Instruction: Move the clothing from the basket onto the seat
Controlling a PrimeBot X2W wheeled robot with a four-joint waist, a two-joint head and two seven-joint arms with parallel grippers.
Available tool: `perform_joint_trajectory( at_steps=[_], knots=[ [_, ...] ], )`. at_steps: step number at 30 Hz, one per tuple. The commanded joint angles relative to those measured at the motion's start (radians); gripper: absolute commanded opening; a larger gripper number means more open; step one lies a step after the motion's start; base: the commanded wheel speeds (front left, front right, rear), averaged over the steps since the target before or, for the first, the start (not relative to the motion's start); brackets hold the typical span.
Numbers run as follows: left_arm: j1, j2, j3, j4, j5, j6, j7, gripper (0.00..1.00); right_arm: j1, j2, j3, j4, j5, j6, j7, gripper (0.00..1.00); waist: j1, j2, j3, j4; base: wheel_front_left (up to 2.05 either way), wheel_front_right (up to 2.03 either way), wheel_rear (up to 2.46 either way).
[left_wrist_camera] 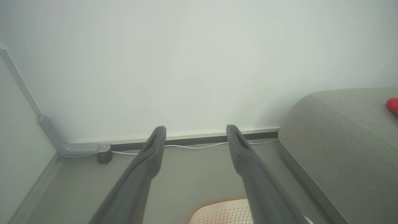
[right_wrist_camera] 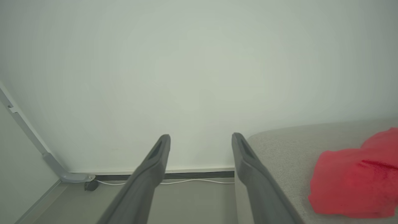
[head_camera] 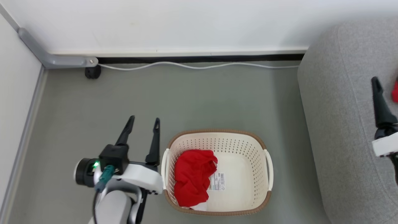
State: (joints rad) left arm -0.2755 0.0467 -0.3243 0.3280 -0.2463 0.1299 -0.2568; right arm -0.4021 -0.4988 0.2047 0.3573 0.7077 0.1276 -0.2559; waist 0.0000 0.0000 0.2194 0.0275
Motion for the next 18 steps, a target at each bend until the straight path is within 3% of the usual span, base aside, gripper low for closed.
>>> perform_joint_trajectory(
  at_steps=[1, 12, 18],
  knots=[
    [0.016, 0.014, 0.074, -0.034, 0.017, -0.016, -0.005, 1.00, 0.035, -0.008, 0.016, -0.039, -0.028, 0.003, -0.006, 1.00, 0.0000, 0.0000, -0.043, 0.010, 0.00, 0.00, 0.00],
    [0.148, 0.026, 0.262, -0.072, 0.071, -0.068, -0.005, 1.00, 0.151, 0.092, 0.023, -0.087, -0.174, 0.003, -0.006, 1.00, 0.0000, 0.0000, -0.136, 0.007, 0.00, 0.00, 0.00],
    [0.254, 0.008, 0.250, -0.142, 0.082, -0.033, -0.005, 1.00, 0.225, 0.137, 0.018, -0.091, -0.255, 0.003, -0.006, 1.00, 0.0000, 0.0000, -0.174, 0.004, 0.00, 0.00, 0.00]
  ],
)
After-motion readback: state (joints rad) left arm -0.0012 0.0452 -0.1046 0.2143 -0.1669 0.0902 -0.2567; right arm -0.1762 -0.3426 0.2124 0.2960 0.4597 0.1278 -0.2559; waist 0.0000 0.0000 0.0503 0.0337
